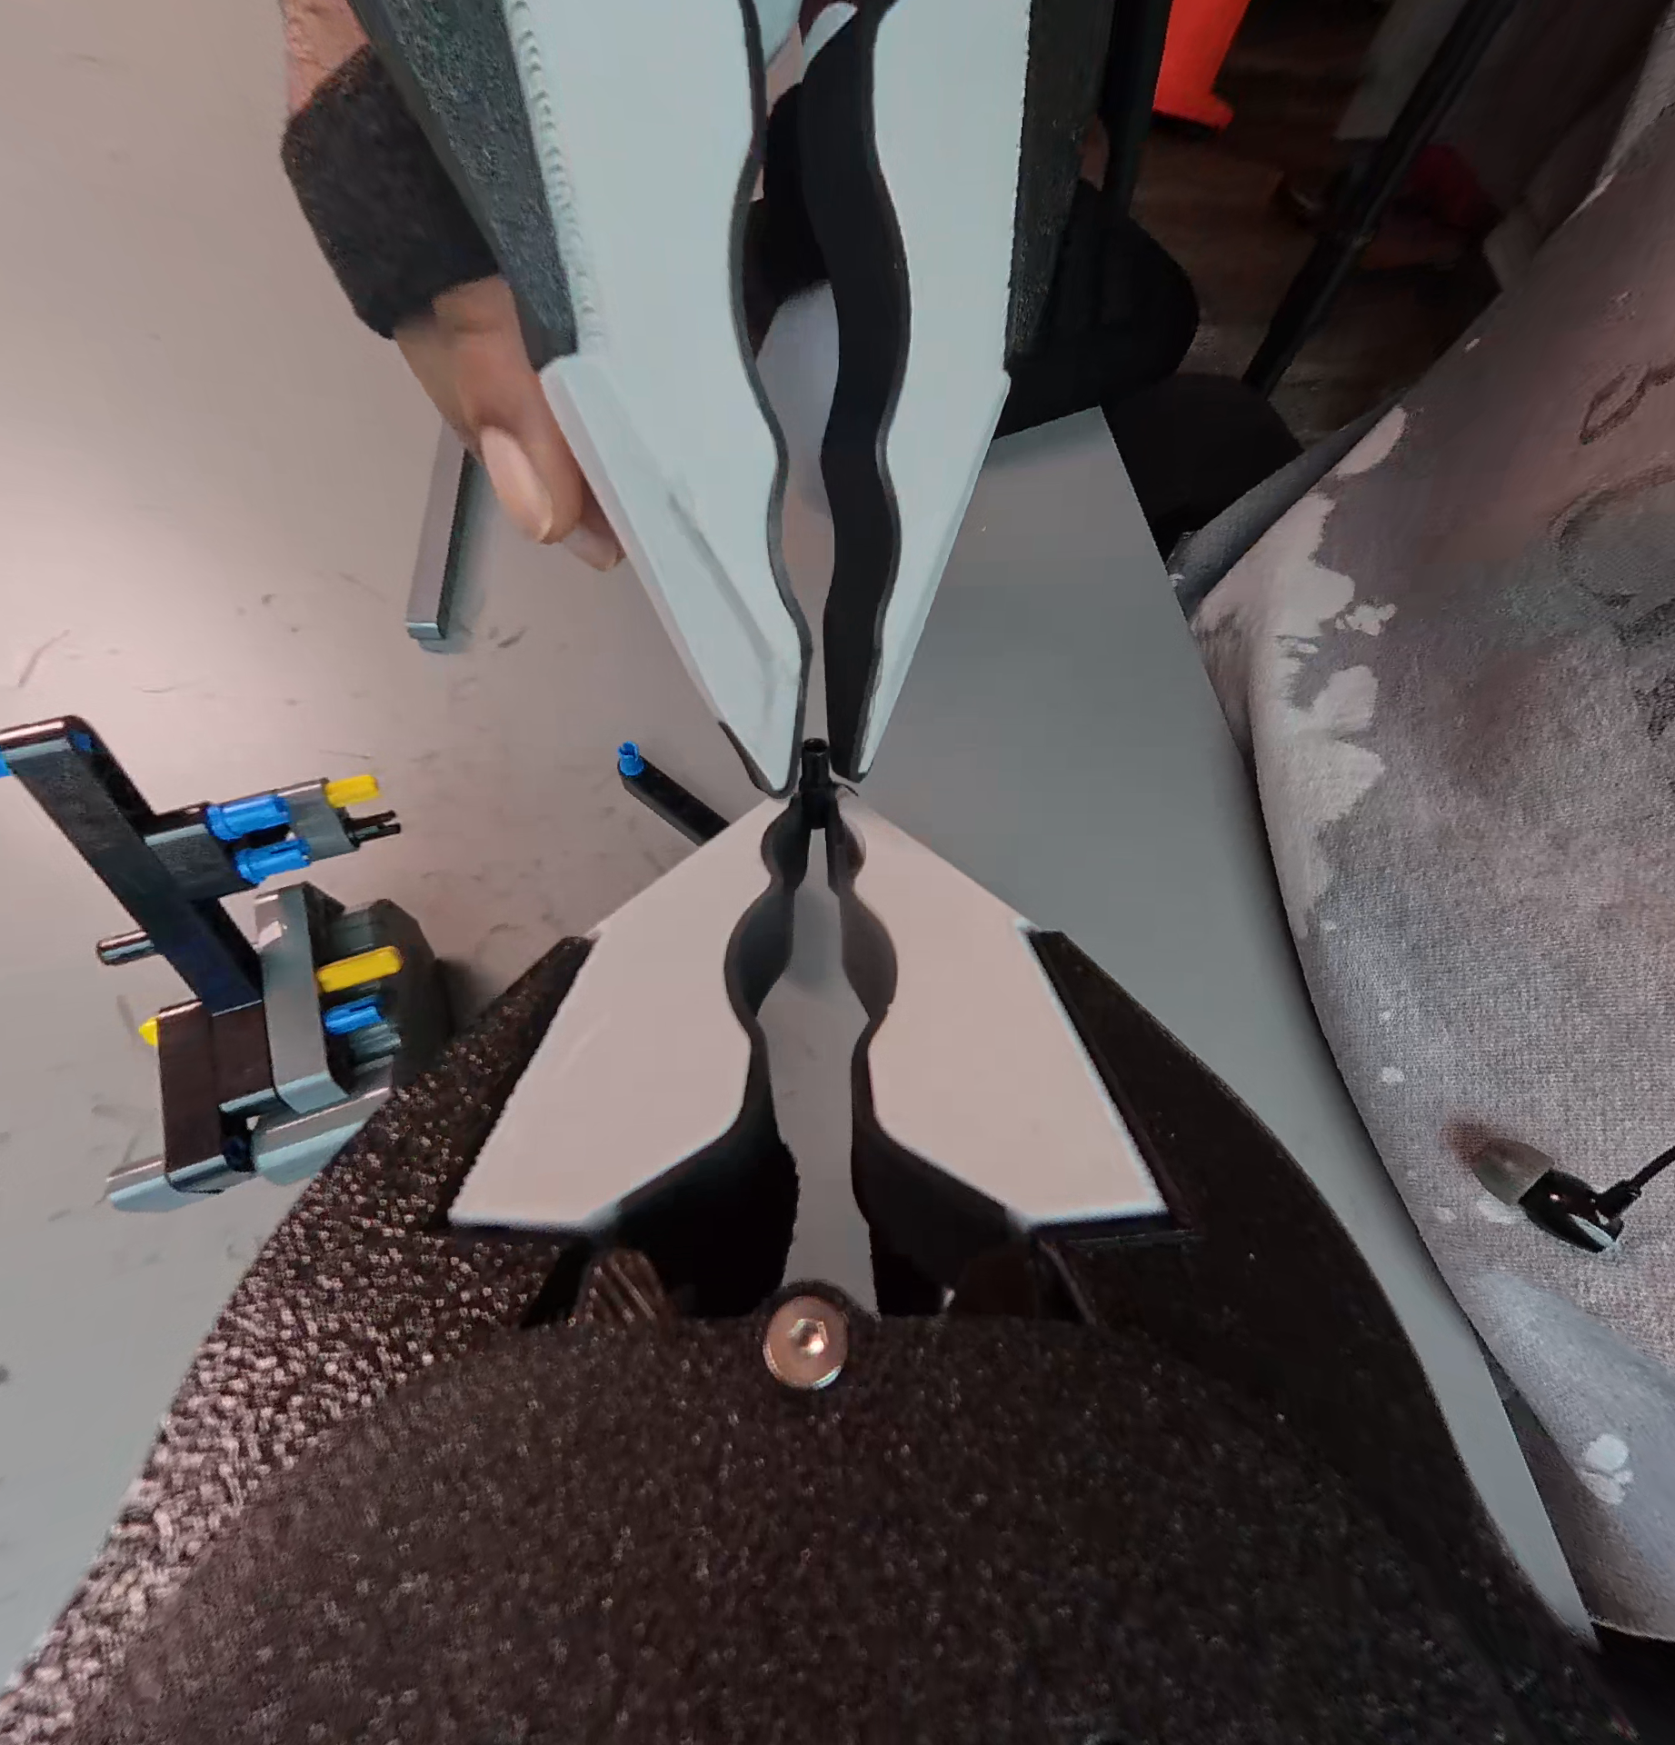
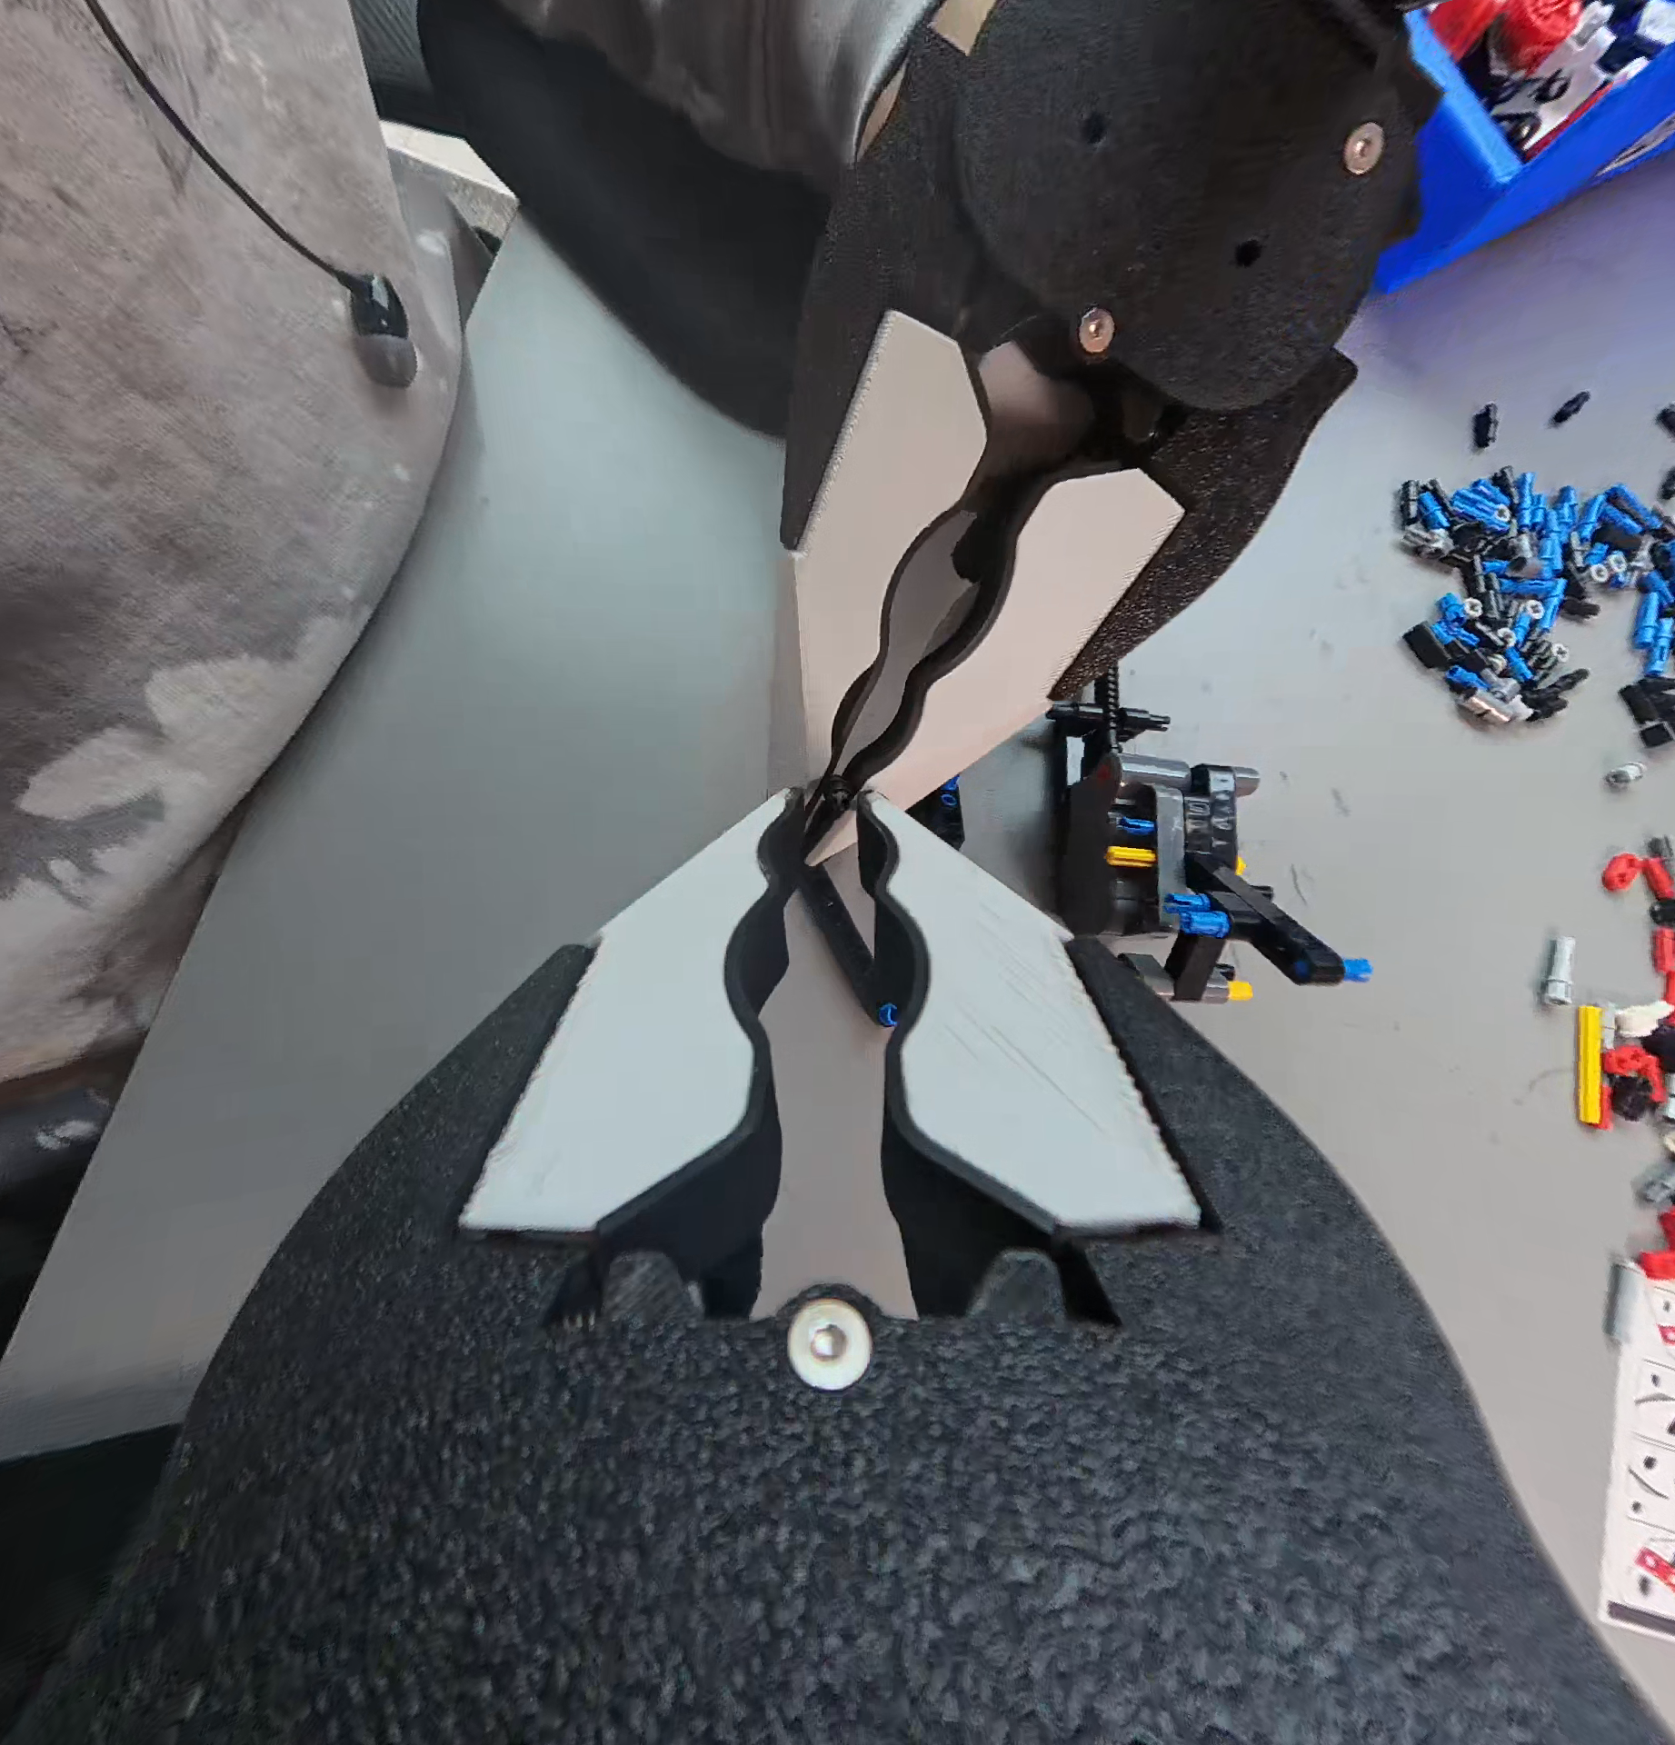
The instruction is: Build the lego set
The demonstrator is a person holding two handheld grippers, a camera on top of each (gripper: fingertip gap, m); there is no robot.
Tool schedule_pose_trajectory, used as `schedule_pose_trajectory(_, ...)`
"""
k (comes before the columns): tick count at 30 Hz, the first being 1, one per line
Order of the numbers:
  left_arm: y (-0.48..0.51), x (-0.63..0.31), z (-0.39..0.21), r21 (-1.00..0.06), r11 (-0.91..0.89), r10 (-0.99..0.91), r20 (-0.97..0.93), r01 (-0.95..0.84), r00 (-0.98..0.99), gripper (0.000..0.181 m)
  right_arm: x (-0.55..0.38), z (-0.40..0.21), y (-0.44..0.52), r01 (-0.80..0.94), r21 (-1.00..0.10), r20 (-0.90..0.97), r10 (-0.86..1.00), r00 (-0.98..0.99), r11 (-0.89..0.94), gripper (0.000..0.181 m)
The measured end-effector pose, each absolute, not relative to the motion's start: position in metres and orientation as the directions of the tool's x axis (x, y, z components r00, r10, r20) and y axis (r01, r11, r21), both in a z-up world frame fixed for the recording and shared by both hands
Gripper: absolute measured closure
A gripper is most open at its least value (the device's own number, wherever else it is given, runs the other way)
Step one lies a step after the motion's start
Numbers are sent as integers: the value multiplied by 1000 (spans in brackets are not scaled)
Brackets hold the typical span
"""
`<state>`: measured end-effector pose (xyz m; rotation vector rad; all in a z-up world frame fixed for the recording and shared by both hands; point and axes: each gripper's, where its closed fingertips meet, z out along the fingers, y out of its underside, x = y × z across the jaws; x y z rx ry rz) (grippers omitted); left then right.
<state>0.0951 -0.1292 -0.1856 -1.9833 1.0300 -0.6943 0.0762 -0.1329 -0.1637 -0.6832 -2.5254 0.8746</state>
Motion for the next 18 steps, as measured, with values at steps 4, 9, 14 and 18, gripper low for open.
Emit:
schedule_pose_trajectory(4,-130,94,-189,-821,-380,-844,118,-427,524,178,75,-166,-134,313,-615,198,526,-827,724,173)
schedule_pose_trajectory(9,-130,93,-190,-815,-386,-843,122,-433,524,179,73,-166,-136,314,-602,197,518,-832,734,174)
schedule_pose_trajectory(14,-130,92,-190,-822,-378,-843,116,-425,524,178,72,-167,-135,324,-593,182,514,-838,737,177)
schedule_pose_trajectory(18,-128,77,-196,-798,-402,-816,91,-448,571,156,68,-166,-118,366,-551,182,536,-824,750,177)
